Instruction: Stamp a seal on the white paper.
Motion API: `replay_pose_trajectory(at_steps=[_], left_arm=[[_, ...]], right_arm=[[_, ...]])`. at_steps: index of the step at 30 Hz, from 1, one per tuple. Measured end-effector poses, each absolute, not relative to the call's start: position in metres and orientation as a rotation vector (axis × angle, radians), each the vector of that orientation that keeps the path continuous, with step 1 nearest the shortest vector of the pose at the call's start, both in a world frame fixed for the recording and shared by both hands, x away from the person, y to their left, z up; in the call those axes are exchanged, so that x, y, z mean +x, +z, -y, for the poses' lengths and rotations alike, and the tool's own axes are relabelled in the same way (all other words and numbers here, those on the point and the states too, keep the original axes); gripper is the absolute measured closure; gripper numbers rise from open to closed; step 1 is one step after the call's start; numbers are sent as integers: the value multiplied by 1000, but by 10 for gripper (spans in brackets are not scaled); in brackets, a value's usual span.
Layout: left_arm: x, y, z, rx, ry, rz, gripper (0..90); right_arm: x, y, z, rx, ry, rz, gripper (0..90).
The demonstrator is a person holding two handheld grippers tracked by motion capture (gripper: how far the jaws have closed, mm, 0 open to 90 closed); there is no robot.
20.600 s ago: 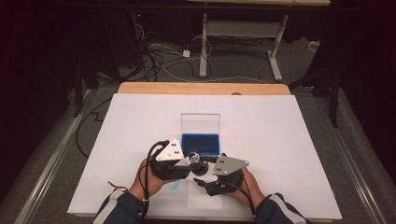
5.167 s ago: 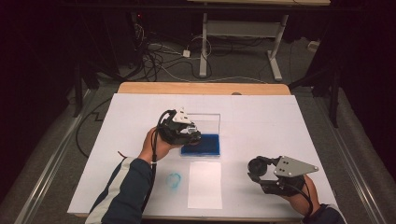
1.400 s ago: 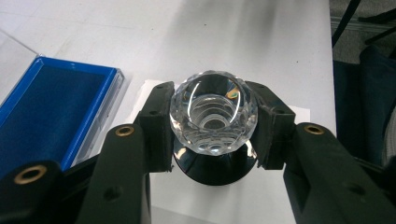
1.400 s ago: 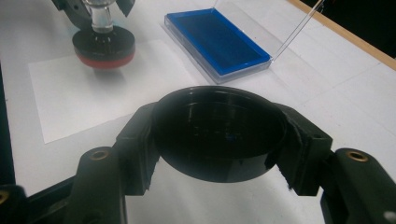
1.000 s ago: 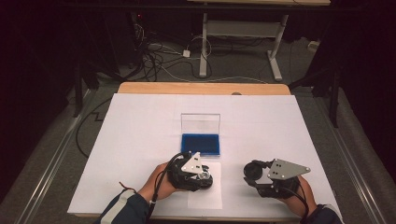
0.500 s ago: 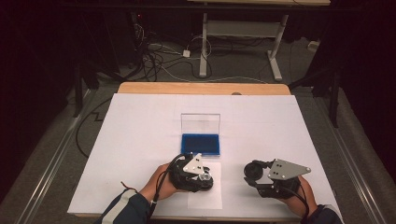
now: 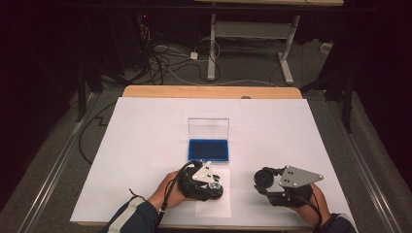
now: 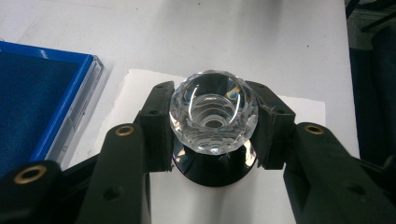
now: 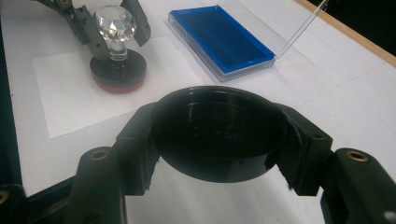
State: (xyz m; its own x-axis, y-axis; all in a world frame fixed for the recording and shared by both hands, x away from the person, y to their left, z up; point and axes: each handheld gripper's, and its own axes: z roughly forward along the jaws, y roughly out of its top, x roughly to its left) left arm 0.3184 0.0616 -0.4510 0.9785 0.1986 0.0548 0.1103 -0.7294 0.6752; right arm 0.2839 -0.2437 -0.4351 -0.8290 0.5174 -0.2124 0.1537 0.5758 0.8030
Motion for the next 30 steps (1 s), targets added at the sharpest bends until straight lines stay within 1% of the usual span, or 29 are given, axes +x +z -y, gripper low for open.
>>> replay_pose_trajectory(at_steps=[30], left_arm=[[317,-451,-61,2406,160,-215,542]], right_arm=[[283,-435,243,542,1143,-2395,384]])
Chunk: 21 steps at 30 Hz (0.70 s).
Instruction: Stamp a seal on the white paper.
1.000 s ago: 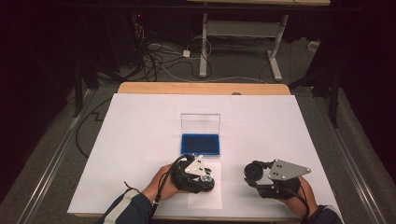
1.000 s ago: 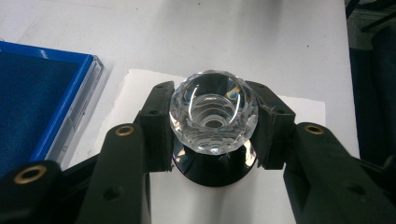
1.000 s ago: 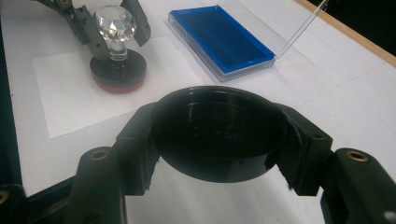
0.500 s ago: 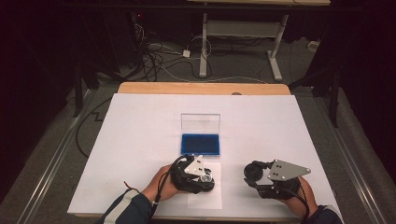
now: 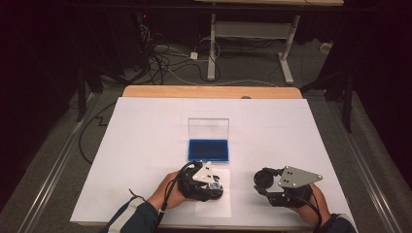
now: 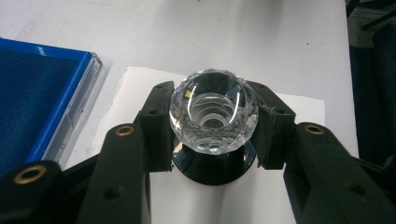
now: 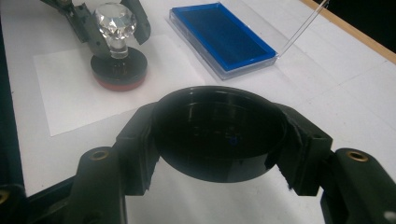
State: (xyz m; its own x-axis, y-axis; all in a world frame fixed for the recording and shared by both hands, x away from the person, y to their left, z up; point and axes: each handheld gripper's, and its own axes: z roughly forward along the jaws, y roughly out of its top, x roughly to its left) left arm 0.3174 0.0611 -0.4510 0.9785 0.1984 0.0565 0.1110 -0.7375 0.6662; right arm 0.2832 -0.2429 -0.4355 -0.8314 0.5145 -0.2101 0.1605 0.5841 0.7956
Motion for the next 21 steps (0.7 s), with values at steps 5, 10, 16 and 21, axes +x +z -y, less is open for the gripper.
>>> replay_pose_trajectory(at_steps=[5,10,16,21], left_arm=[[318,-451,-61,2404,156,-213,542],[318,-452,-62,2400,151,-214,542],[318,-452,-62,2404,151,-207,541],[318,-452,-62,2402,152,-210,541]], right_arm=[[283,-436,243,537,1133,-2401,384],[283,-436,243,535,1135,-2403,385],[283,-436,242,532,1135,-2405,384],[283,-436,242,535,1135,-2407,385]])
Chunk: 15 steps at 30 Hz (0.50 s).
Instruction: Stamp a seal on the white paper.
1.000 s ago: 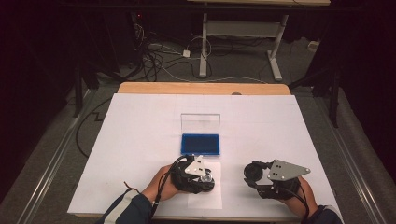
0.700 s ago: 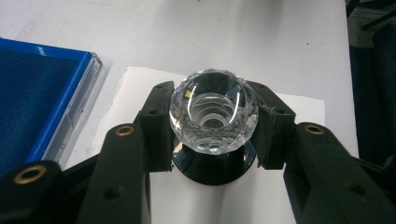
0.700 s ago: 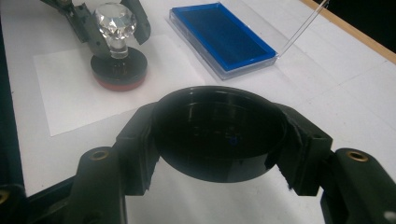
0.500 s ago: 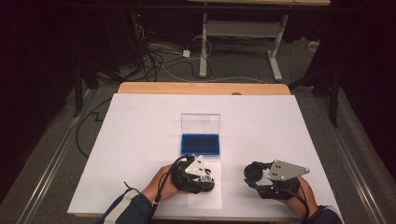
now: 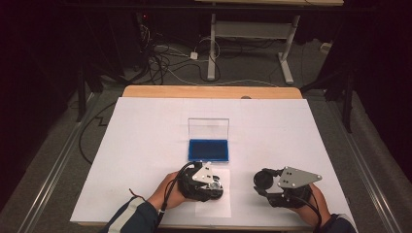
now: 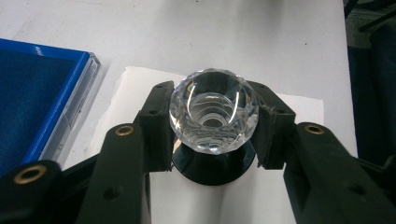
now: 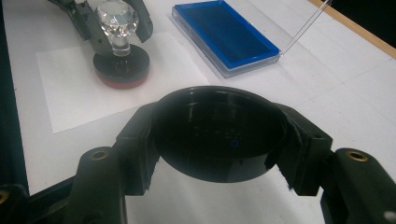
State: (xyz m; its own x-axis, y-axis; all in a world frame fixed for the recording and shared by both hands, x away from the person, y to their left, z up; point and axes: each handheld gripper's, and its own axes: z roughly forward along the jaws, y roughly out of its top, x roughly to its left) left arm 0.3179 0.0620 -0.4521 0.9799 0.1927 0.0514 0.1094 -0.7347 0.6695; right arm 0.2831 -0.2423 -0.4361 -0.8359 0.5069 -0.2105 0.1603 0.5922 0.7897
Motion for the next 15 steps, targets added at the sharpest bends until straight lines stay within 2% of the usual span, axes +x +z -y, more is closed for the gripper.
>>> replay_pose_trajectory(at_steps=[15], left_arm=[[315,-434,-69,2353,195,-225,541]], right_arm=[[283,-436,244,530,1137,-2402,384]])
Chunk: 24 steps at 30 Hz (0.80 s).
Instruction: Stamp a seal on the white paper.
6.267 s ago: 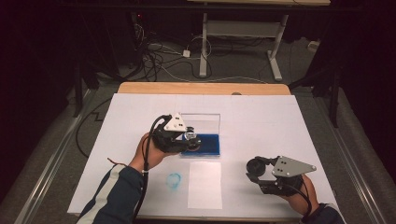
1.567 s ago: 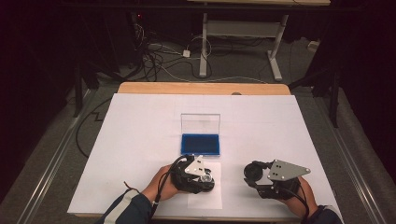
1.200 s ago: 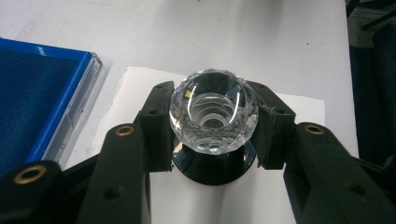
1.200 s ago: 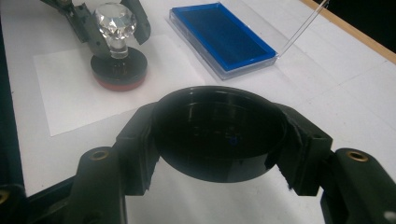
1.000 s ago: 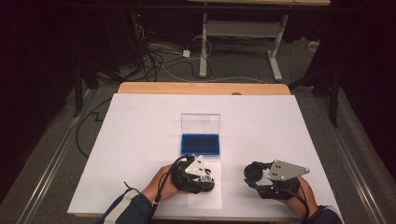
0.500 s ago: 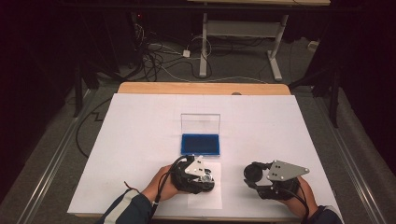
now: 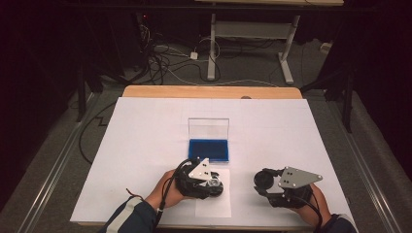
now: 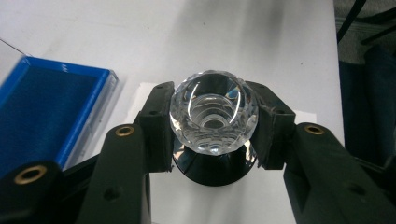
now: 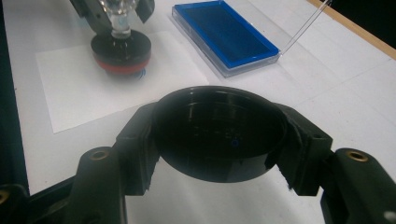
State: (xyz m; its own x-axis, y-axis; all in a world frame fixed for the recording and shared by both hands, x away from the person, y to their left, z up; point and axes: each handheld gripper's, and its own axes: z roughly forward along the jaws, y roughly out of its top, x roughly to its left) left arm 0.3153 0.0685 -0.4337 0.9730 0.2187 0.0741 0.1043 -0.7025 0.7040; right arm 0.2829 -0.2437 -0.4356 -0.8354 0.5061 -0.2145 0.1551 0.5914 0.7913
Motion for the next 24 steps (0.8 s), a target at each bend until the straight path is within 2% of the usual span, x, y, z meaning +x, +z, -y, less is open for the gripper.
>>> replay_pose_trajectory(at_steps=[12,24], left_arm=[[313,-430,-70,2343,207,-216,541],[314,-442,-63,2378,197,-208,540]], right_arm=[[283,-435,243,529,1135,-2401,384],[283,-436,243,529,1133,-2403,384]])
